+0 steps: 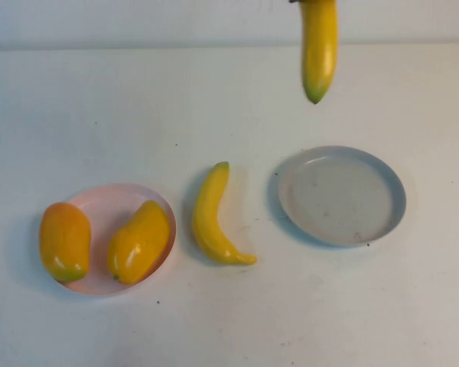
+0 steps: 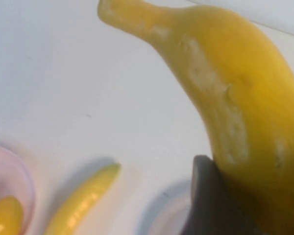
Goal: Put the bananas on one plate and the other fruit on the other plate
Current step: Put another type of fruit in the right plate
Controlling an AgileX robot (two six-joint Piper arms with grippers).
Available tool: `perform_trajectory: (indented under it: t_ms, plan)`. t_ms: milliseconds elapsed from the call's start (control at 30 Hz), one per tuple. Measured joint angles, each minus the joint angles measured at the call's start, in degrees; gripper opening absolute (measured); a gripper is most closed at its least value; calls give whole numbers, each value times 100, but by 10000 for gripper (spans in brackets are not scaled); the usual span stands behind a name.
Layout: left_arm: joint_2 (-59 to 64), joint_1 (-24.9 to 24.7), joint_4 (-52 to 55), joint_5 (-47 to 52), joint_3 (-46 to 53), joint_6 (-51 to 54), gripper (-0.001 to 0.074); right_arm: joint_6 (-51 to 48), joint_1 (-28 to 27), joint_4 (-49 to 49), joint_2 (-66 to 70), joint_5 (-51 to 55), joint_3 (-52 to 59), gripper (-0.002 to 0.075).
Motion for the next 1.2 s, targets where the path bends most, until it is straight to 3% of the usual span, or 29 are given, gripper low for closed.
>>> perform_trajectory:
  t_ms: [233,467,1200]
  plan:
    - [0,0,0,0,0,0,-1,485,-356,-386,-1442,21,2341,314]
    - [0,0,0,0,0,0,0,1004,-644,-442,-1584,26,4074,314]
    - [0,0,10,0,0,0,-1,1071,-1013,-261,412,-1156,4254,314]
